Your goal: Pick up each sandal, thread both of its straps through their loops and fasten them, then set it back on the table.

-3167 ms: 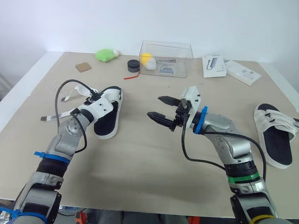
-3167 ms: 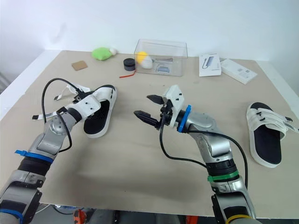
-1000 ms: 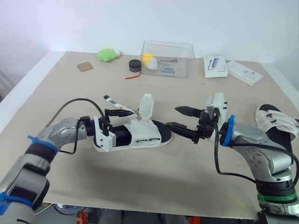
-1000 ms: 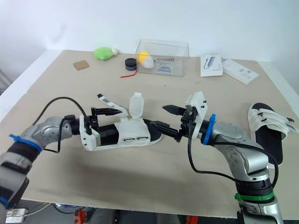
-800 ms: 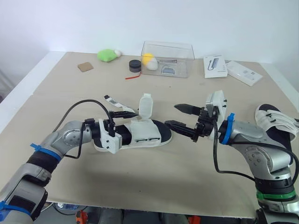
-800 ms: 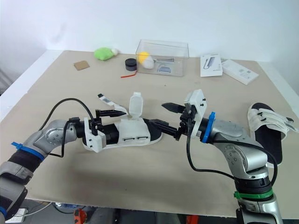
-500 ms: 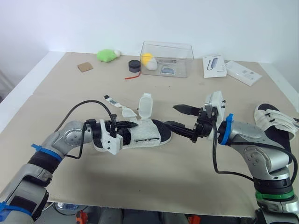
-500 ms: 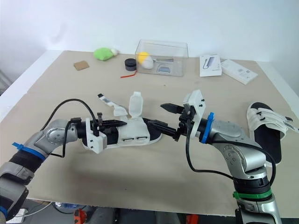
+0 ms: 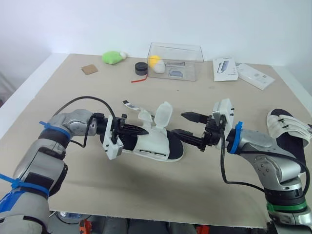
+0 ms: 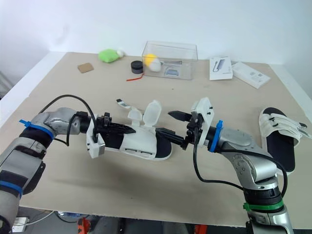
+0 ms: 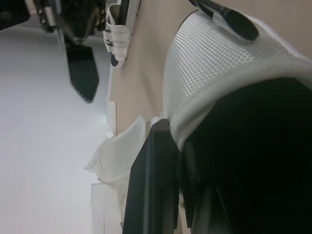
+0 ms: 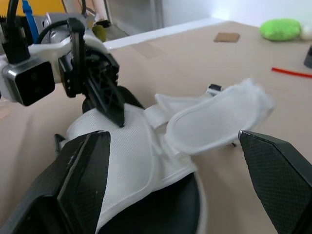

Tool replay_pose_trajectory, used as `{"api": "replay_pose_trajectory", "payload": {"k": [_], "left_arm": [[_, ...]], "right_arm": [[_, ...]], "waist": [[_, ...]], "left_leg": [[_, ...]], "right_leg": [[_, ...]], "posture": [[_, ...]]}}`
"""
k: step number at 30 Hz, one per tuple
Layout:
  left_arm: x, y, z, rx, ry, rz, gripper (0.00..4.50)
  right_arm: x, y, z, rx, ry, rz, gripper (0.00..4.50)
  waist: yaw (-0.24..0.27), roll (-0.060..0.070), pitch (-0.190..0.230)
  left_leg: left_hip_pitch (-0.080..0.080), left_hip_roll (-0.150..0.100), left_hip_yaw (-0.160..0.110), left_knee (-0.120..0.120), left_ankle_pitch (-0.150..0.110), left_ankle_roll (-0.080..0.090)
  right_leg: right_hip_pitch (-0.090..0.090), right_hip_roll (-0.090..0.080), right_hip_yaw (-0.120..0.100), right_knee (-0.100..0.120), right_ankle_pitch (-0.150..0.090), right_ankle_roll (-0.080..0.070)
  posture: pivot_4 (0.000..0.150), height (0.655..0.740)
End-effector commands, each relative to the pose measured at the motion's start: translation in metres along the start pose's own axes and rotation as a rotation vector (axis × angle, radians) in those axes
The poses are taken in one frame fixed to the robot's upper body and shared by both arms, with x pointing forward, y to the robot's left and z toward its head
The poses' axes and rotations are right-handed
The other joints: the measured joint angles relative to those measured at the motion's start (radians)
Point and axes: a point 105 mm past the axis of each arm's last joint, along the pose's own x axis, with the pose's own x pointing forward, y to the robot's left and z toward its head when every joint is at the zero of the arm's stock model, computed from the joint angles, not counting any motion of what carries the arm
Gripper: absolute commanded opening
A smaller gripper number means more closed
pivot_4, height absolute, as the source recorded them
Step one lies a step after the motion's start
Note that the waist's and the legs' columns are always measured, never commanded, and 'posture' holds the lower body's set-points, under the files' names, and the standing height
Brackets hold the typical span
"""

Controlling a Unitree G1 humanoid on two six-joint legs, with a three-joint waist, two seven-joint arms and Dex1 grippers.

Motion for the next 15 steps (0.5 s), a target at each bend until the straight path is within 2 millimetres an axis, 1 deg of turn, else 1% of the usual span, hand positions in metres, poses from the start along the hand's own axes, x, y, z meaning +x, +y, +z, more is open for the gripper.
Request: {"api": "replay_pose_trajectory", "payload": {"k": [1,2,3,5,6,7,8,9,10,11,12,13,15], "left_arm": [[-0.004,0.010,-0.010,0.001,0.059,0.049,0.34],[-0.004,0.008,-0.010,-0.006,0.065,0.046,0.72],[-0.004,0.006,-0.012,-0.023,0.076,0.048,0.87],[-0.004,0.004,-0.013,-0.047,0.089,0.074,1.74],[-0.004,0.003,-0.013,-0.057,0.093,0.084,1.74],[-0.005,0.003,-0.013,-0.062,0.096,0.094,2.31],[-0.005,0.002,-0.014,-0.068,0.100,0.098,2.70],[-0.007,0.001,-0.014,-0.075,0.107,0.100,3.07],[-0.009,0.001,-0.014,-0.081,0.113,0.107,3.28],[-0.013,0.000,-0.016,-0.095,0.133,0.118,3.72],[-0.016,0.000,-0.017,-0.106,0.146,0.127,4.03],[-0.023,-0.003,-0.024,-0.168,0.203,0.148,4.50],[-0.034,-0.008,-0.035,-0.315,0.290,0.203,4.50]], "right_arm": [[-0.002,0.006,0.011,-0.051,-0.026,0.002,4.50],[-0.002,0.006,0.010,-0.050,-0.025,-0.001,4.50],[-0.003,0.007,0.009,-0.047,-0.024,-0.005,4.50],[-0.003,0.007,0.008,-0.044,-0.019,-0.009,4.50],[-0.004,0.007,0.007,-0.045,-0.017,-0.011,4.50],[-0.004,0.007,0.007,-0.046,-0.017,-0.012,4.50],[-0.004,0.007,0.007,-0.046,-0.017,-0.014,4.50],[-0.004,0.007,0.007,-0.047,-0.016,-0.016,4.50],[-0.004,0.007,0.006,-0.047,-0.014,-0.019,4.50],[-0.005,0.007,0.005,-0.046,-0.011,-0.024,4.25],[-0.005,0.007,0.004,-0.045,-0.009,-0.026,3.92],[-0.004,0.007,-0.002,-0.046,0.012,-0.037,3.37],[-0.002,0.008,-0.015,-0.035,0.051,-0.048,2.90]], "waist": [[-0.001,0.000,0.000],[-0.001,0.000,0.000],[0.001,0.000,0.000],[0.001,0.000,0.000],[0.002,0.000,0.000],[0.002,0.000,0.000],[0.002,0.000,0.000],[0.002,0.000,0.000],[0.002,0.000,0.000],[0.002,0.000,0.000],[0.001,0.000,0.000],[0.001,0.000,0.000],[0.001,0.000,0.000]], "left_leg": [[0.000,0.000,0.000,0.000,0.000,0.000],[0.000,0.000,0.000,0.000,0.000,0.000],[0.000,0.000,0.000,0.000,0.000,0.000],[0.000,0.000,0.000,0.000,0.000,0.000],[0.000,0.000,0.000,0.000,0.000,0.000],[0.000,0.000,0.000,0.000,0.000,0.000],[0.000,0.000,0.000,0.000,0.000,0.000],[0.000,0.000,0.000,0.000,0.000,0.000],[0.000,0.000,0.000,0.000,0.000,0.000],[0.000,0.000,0.000,0.000,0.000,0.000],[0.000,0.000,0.000,0.000,0.000,0.000],[0.000,0.000,0.000,0.000,0.000,0.000],[0.000,0.000,0.000,0.000,0.000,0.000]], "right_leg": [[0.000,0.000,0.000,0.000,0.000,0.000],[0.000,0.000,0.000,0.001,0.000,0.000],[0.000,0.000,0.000,0.001,0.000,0.000],[0.000,0.000,0.000,0.001,0.000,0.000],[0.000,0.000,0.000,0.001,0.000,0.000],[0.000,0.000,0.000,0.001,0.000,0.000],[0.000,0.000,0.000,0.001,0.000,0.000],[0.000,0.000,0.000,0.001,0.000,0.000],[0.000,0.000,0.000,0.001,0.000,0.000],[0.000,0.000,0.000,0.001,0.000,0.000],[0.000,0.000,0.000,0.001,0.000,0.000],[0.000,0.000,0.000,0.001,0.000,0.000],[0.000,0.000,0.000,0.001,0.000,0.000]], "posture": [[0.150,0.7400],[0.150,0.7400],[0.150,0.7400],[0.150,0.7400],[0.150,0.7400],[0.150,0.7400],[0.150,0.7400],[0.150,0.7400],[0.150,0.7400],[0.150,0.7400],[0.150,0.7400],[0.150,0.7400],[0.150,0.7400]]}}
